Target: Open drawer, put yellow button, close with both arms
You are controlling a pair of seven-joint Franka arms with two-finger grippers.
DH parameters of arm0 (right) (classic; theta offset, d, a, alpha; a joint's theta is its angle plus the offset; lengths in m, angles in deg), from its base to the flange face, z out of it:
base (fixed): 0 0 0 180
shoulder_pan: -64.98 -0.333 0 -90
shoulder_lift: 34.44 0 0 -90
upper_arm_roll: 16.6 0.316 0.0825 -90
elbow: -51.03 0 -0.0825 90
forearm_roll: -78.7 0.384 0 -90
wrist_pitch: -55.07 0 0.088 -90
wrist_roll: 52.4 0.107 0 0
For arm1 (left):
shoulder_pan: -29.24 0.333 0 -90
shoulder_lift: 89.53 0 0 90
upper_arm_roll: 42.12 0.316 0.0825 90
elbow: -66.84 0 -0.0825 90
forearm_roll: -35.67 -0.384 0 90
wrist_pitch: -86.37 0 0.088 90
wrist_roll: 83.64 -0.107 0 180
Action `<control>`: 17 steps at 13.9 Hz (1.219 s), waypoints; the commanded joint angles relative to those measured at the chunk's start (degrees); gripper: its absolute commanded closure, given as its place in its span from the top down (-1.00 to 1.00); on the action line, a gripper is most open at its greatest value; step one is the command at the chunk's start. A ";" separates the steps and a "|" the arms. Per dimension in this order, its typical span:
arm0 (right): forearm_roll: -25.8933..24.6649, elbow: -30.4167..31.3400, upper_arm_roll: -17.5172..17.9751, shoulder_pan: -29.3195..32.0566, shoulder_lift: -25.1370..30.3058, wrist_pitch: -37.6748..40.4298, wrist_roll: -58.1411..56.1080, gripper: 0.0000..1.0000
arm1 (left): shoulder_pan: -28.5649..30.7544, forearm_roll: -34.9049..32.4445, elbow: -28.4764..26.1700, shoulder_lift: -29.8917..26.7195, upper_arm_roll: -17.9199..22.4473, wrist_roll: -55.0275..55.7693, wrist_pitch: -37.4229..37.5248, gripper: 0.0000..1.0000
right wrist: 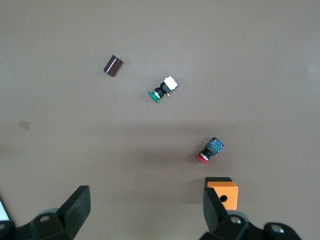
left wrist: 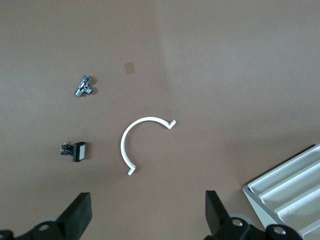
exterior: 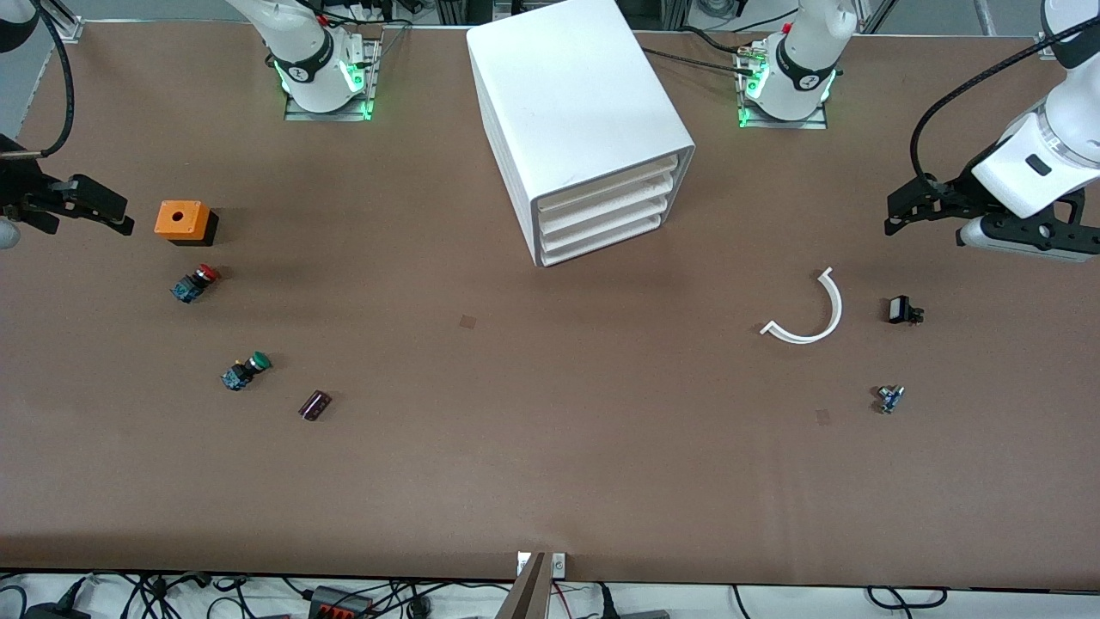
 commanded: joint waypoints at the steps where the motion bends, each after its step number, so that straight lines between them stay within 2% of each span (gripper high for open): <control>1: -0.64 -0.43 -0.32 -0.58 -0.02 0.23 -0.42 1.00 | -0.11 -1.11 -0.51 -0.99 -0.39 1.17 0.41 1.00; 4: -0.64 -0.43 -0.76 -1.45 -0.02 0.14 -0.42 1.00 | -0.11 -1.11 -0.59 -1.08 -0.48 2.05 0.67 1.00; 6: -0.90 -0.34 -3.04 -3.30 -0.11 0.05 -0.42 1.00 | -0.02 -1.11 -0.51 -1.08 -0.40 2.05 0.85 1.00; 17: -0.99 -0.51 -3.05 -3.22 -0.64 -0.04 -0.50 1.00 | -0.02 -1.11 -0.51 -0.99 -0.40 1.70 1.11 1.00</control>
